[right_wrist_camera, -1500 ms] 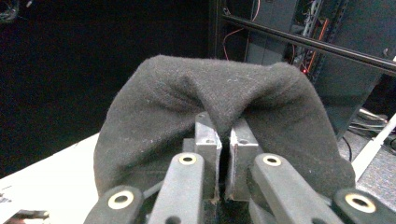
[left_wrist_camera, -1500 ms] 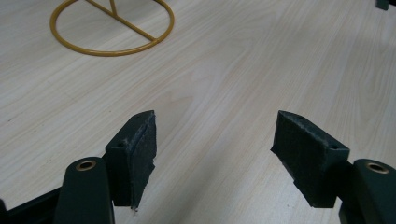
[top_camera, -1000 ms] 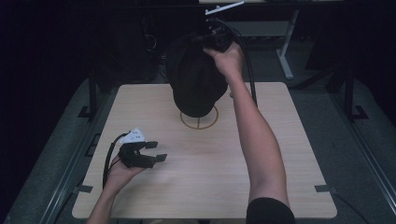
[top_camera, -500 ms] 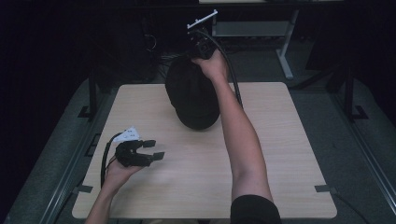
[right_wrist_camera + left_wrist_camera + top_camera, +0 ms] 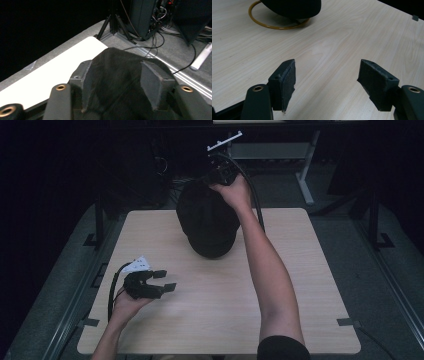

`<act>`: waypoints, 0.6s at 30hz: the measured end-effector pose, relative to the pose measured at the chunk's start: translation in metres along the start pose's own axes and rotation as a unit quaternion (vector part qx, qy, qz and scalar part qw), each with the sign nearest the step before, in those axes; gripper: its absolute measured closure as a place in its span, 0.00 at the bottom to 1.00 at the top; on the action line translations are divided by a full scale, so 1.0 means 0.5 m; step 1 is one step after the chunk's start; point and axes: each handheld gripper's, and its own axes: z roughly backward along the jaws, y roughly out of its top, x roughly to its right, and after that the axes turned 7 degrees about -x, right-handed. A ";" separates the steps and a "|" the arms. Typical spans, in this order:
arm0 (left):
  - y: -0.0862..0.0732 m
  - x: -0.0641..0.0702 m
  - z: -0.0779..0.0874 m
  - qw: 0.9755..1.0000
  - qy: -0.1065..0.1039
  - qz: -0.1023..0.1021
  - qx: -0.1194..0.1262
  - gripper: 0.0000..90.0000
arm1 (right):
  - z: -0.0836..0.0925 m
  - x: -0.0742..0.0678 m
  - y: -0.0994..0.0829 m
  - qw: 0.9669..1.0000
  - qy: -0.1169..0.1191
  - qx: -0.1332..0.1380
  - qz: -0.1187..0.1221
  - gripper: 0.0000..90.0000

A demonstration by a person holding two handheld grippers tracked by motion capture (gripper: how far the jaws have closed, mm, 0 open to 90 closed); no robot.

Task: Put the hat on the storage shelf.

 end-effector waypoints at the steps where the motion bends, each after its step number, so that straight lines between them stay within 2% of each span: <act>1: 0.000 -0.001 0.001 1.000 0.001 -0.002 -0.003 0.33 | 0.005 -0.002 -0.004 1.000 0.004 0.000 0.002 0.46; 6: -0.003 0.000 0.000 1.000 0.008 -0.005 -0.006 0.32 | 0.024 -0.004 -0.026 1.000 0.016 0.005 0.003 0.41; 13: -0.004 0.000 -0.005 1.000 0.008 -0.002 -0.007 0.32 | 0.054 -0.001 -0.048 0.999 0.026 0.021 0.005 0.41; 18: -0.005 0.000 -0.004 1.000 0.011 -0.002 -0.008 0.32 | 0.072 0.001 -0.061 0.999 0.032 0.016 0.010 0.39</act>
